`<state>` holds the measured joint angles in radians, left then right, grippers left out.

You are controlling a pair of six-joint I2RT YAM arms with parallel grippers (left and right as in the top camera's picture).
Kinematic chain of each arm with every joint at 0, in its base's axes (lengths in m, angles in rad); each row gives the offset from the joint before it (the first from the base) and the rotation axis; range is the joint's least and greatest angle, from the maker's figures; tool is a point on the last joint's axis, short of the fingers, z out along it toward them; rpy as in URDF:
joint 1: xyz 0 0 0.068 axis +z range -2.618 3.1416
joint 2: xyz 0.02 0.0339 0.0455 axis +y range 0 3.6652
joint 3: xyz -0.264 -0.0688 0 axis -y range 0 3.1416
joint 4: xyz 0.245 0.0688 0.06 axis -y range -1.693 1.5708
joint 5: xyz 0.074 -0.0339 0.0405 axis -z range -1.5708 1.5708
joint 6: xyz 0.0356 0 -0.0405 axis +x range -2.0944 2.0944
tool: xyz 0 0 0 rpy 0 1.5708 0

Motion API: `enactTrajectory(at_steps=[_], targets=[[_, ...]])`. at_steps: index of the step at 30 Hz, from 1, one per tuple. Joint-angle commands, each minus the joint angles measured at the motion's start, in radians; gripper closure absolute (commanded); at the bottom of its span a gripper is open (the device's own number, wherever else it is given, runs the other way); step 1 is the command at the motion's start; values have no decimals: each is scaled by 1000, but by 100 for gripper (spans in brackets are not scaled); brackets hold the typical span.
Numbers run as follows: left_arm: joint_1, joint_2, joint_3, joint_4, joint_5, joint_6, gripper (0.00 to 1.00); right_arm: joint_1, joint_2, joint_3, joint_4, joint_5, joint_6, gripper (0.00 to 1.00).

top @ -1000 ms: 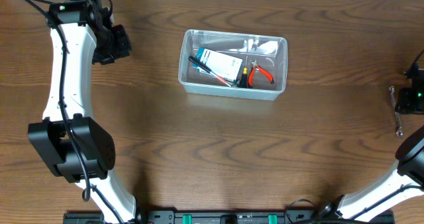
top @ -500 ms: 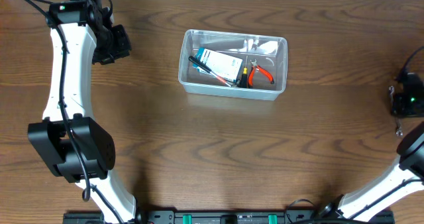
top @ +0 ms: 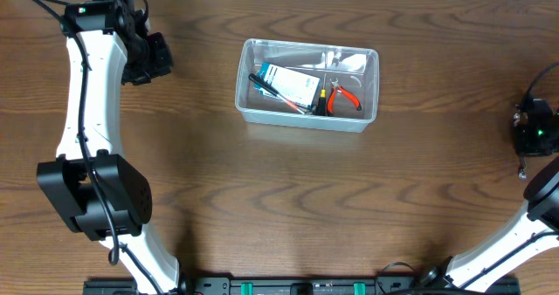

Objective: Pack container
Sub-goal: 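Grasp the silver wrench with the right gripper and lift it, then carry the wrench left into the container and release it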

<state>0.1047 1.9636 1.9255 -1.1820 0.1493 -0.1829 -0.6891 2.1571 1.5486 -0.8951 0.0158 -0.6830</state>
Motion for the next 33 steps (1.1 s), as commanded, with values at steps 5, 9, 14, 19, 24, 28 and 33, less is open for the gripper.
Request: enactTrajectory(at_steps=[5, 9, 14, 19, 24, 28, 33], targets=[[1, 12, -7, -7, -12, 6, 71, 5, 16, 10, -2, -6, 104, 99], [1, 12, -7, -7, -12, 6, 71, 45, 0, 78, -23, -34, 151, 99], [1, 12, -7, -7, -12, 6, 71, 140, -6, 239, -106, -51, 182, 99], [1, 12, -7, -7, -12, 6, 71, 285, -6, 413, -191, -74, 182, 99], [1, 12, -7, -6, -12, 6, 71, 446, -6, 549, -225, -165, 181, 99], [1, 12, -7, -7, -12, 6, 71, 594, -6, 618, -255, -200, 181, 99], [1, 12, -7, -6, -12, 6, 71, 772, -6, 633, -266, -200, 154, 99]])
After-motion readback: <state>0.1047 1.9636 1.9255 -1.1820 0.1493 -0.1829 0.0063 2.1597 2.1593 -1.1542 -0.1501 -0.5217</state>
